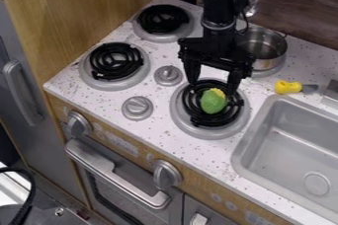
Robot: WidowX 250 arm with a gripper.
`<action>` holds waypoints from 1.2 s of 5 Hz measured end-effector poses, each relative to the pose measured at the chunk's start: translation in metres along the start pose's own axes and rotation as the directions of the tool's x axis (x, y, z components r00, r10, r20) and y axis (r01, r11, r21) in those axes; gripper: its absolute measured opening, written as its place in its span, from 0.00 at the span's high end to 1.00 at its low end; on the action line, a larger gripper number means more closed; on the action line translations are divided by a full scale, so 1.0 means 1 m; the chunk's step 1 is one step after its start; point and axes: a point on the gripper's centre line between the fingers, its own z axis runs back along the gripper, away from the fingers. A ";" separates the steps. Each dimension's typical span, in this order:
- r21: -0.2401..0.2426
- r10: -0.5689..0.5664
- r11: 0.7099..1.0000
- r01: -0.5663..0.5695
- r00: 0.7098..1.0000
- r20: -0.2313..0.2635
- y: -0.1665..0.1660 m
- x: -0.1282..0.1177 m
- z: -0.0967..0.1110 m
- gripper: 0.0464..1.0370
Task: Take the yellow knife and put it in the middle of the front burners
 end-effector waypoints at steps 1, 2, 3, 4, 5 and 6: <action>0.009 0.000 1.000 0.001 0.999 -0.047 0.002 -0.008 -0.013 0.04; 0.000 -0.096 0.995 0.096 0.994 -0.044 -0.013 0.004 -0.020 0.04; -0.037 -0.237 0.971 0.236 0.971 -0.034 -0.046 0.020 -0.022 0.04; -0.091 -0.429 0.898 0.431 0.902 0.033 -0.087 0.042 -0.037 0.04; -0.139 -0.539 0.820 0.556 0.830 0.140 -0.125 0.065 -0.049 0.04; -0.111 -0.560 0.808 0.579 0.813 0.161 -0.131 0.086 -0.062 0.04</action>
